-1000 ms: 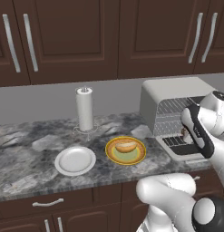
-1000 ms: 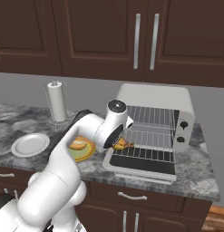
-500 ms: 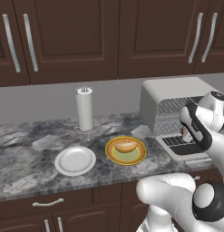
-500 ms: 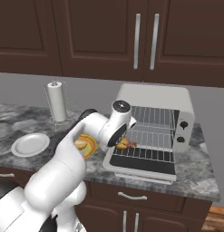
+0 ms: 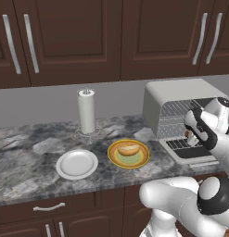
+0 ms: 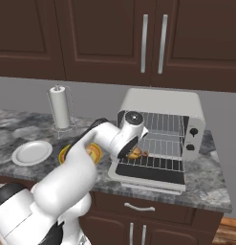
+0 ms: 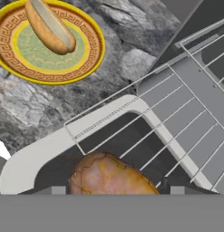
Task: Open the toaster oven door. Place the hotdog bun on the top rack in the toaster oven and place the chicken drumstick on the bottom rack.
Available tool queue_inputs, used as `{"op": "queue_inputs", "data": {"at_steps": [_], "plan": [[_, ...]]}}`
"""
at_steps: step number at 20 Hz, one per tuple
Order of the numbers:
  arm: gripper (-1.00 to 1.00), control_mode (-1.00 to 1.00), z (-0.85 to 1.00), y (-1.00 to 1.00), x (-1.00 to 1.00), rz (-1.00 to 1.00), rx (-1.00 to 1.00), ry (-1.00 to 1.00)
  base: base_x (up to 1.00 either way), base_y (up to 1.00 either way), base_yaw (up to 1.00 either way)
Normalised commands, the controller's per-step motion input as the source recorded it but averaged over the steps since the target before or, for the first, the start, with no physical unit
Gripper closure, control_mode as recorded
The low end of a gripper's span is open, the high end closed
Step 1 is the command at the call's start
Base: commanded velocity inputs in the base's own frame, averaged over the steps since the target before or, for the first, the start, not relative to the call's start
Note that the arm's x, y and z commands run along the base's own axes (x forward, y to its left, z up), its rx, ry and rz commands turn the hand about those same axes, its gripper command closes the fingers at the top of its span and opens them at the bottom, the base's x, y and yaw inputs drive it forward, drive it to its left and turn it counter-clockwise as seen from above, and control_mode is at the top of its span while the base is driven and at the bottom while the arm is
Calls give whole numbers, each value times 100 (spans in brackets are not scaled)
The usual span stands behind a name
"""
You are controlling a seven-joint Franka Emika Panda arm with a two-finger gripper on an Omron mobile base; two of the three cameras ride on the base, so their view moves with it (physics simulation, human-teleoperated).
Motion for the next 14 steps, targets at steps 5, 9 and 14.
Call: {"op": "queue_inputs", "data": {"at_steps": [5, 9, 14], "plan": [[100, -100, -16, -7, 16, 0, 2, -1, 0, 0, 0], [100, -100, -9, -4, 11, 0, 1, 0, 0, 0, 0], [100, -100, 0, -7, 10, 0, 0, 0, 0, 0, 0]]}}
